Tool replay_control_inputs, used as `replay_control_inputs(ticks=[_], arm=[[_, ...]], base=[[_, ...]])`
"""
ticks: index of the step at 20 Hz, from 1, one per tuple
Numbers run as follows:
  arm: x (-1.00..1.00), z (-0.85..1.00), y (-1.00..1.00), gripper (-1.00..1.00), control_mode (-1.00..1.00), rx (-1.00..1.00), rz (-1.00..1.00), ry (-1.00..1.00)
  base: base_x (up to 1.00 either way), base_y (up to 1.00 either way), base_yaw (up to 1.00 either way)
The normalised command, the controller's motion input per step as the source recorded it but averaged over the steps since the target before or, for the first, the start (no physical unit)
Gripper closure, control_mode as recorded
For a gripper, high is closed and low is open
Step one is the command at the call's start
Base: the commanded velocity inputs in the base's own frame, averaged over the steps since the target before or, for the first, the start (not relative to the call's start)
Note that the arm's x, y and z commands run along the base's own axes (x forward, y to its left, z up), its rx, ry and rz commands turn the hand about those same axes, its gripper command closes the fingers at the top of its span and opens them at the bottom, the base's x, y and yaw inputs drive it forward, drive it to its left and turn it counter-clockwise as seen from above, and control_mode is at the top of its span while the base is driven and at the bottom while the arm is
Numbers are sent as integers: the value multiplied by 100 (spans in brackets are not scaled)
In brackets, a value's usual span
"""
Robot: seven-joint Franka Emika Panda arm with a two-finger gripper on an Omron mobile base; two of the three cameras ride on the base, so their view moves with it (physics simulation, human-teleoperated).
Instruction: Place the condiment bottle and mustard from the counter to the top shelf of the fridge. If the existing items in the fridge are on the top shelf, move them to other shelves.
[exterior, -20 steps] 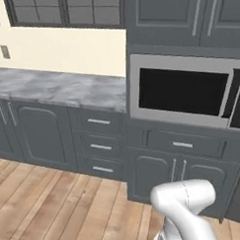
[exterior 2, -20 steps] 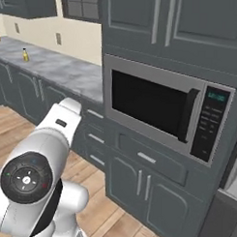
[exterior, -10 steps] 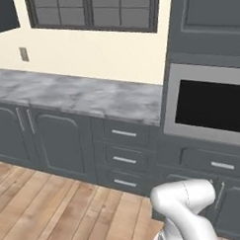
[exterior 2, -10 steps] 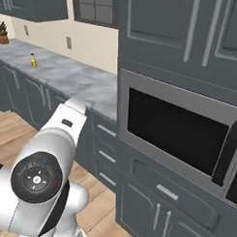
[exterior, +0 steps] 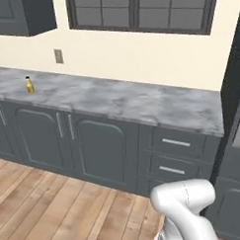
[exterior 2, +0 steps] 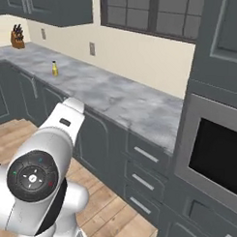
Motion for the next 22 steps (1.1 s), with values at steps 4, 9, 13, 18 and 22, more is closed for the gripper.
replay_control_inputs(ticks=[4, 9, 13, 18, 22], arm=[[0, 0, 0, -100, 100, 0, 0, 0], [0, 0, 0, -100, 100, 0, 0, 0], [0, 0, 0, -100, 100, 0, 0, 0], [0, 0, 0, -100, 100, 0, 0, 0], [0, 0, 0, -100, 100, 0, 0, 0]], base=[[100, 100, 0], [100, 100, -10], [100, 100, -24], [100, 100, -34], [100, 100, -39]])
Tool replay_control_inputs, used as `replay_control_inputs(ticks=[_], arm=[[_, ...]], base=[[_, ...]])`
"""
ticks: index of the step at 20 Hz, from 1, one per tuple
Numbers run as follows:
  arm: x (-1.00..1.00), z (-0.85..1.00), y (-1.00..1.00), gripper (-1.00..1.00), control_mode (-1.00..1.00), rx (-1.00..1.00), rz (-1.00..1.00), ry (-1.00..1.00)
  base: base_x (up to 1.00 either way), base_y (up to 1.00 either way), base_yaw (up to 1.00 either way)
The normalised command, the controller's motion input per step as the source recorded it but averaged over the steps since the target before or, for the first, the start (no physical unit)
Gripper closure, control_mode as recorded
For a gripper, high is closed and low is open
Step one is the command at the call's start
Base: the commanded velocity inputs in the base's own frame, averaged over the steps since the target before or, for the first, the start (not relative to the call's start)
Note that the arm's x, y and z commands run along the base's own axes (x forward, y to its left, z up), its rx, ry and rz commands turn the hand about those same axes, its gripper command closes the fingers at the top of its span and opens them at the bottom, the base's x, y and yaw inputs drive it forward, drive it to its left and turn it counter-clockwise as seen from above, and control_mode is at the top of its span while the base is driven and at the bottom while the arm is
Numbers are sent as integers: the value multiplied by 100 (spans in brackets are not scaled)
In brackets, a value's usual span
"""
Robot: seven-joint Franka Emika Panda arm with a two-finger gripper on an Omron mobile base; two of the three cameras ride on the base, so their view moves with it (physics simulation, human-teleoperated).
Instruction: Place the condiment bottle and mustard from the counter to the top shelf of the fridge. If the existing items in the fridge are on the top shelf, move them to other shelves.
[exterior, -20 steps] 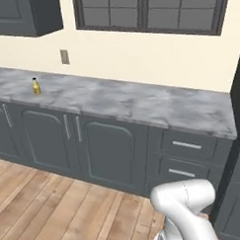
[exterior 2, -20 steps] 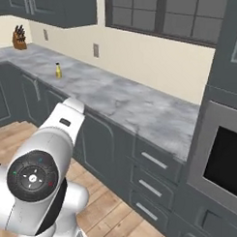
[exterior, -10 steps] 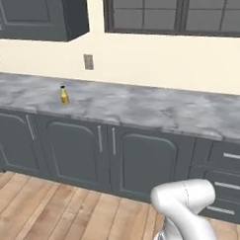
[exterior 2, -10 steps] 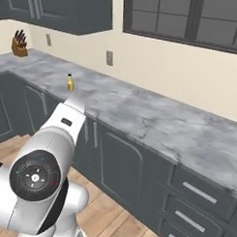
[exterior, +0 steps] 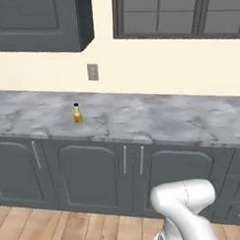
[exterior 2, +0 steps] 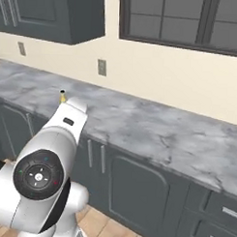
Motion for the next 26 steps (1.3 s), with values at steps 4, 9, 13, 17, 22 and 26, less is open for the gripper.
replay_control_inputs(ticks=[4, 9, 13, 17, 22, 26], arm=[[0, 0, 0, -100, 100, 0, 0, 0], [0, 0, 0, -100, 100, 0, 0, 0], [0, 0, 0, -100, 100, 0, 0, 0], [0, 0, 0, -100, 100, 0, 0, 0], [0, 0, 0, -100, 100, 0, 0, 0], [19, -4, -15, -100, -100, 0, 0, 7]], base=[[93, 100, -40], [70, 100, -40], [8, 100, -40], [35, 100, -36], [63, 70, -25], [47, 1, -2]])
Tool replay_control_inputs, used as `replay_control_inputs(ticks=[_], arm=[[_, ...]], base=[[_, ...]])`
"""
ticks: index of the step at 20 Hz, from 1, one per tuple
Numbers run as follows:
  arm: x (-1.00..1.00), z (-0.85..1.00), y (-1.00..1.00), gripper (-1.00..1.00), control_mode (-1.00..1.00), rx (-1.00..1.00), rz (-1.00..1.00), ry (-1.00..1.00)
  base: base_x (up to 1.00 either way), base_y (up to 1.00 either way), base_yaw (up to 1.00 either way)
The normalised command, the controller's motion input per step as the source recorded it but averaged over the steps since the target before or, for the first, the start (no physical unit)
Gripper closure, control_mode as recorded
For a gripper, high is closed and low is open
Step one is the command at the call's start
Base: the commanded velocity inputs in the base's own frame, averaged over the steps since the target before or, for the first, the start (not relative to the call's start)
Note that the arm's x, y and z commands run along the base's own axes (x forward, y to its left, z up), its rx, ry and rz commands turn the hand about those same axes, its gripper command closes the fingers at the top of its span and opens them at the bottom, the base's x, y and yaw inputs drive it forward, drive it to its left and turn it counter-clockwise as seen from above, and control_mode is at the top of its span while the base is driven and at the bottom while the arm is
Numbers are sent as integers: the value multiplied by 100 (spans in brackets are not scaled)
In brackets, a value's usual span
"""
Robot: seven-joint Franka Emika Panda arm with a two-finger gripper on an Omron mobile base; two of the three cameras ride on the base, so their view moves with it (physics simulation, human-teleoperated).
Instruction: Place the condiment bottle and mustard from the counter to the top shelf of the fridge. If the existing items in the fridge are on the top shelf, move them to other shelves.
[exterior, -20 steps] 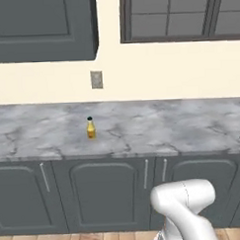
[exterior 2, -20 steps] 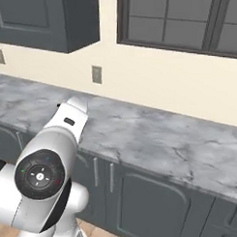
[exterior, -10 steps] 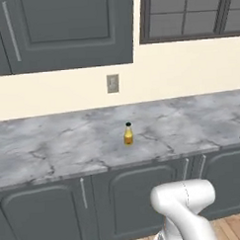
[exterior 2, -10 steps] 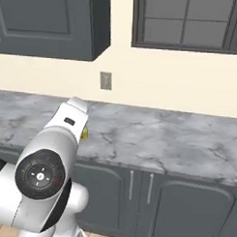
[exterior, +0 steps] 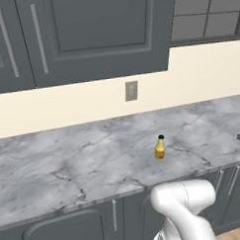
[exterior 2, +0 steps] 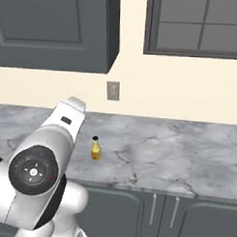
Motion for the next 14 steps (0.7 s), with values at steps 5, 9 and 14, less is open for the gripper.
replay_control_inputs(ticks=[5, 9, 14], arm=[[99, -28, -100, -100, -100, 7, 6, 57], [96, -47, -94, -100, -100, 3, 15, 63], [91, -60, -52, -100, -100, 30, 19, 38]], base=[[0, 0, 0], [0, 0, 0], [0, 0, 0]])
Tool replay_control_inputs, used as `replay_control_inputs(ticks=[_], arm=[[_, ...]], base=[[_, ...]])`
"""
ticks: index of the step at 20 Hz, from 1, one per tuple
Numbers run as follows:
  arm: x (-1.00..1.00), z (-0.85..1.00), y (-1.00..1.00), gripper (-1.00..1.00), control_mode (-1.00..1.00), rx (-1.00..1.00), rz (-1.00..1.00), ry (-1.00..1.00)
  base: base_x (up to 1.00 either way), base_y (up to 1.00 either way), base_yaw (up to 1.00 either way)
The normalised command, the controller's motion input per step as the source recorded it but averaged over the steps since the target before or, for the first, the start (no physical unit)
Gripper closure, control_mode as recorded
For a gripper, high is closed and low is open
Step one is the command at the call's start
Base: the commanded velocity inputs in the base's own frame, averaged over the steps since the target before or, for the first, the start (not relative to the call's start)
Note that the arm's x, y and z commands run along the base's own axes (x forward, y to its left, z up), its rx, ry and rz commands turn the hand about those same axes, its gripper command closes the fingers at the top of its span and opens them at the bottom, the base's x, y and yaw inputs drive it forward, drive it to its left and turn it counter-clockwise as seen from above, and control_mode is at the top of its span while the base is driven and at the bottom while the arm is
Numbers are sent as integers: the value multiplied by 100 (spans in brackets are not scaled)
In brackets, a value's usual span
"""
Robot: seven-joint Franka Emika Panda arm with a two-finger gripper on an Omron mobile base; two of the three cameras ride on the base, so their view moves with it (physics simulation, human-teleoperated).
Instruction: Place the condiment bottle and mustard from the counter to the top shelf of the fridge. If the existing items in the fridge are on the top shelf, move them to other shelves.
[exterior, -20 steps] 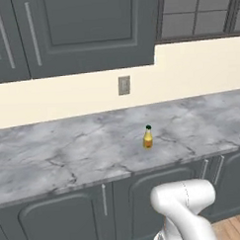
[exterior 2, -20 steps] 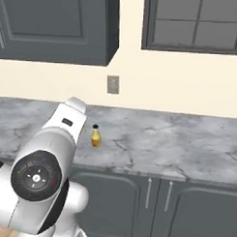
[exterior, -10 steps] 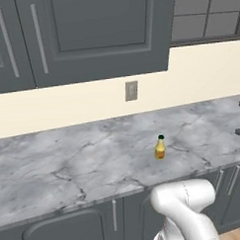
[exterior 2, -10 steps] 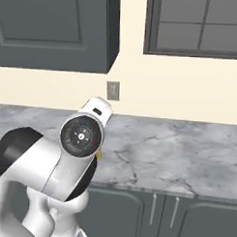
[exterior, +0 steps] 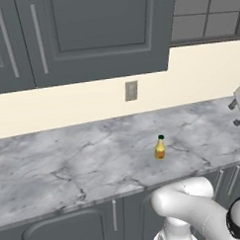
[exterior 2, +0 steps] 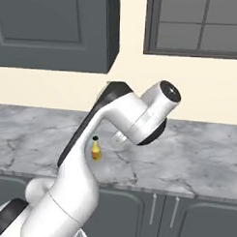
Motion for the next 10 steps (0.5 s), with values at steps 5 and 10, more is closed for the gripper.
replay_control_inputs(ticks=[5, 10], arm=[[47, -61, 1, -100, -100, 45, 20, 16], [12, -76, 45, -100, -100, 38, 17, 7]], base=[[0, 0, 0], [0, 0, 0]])
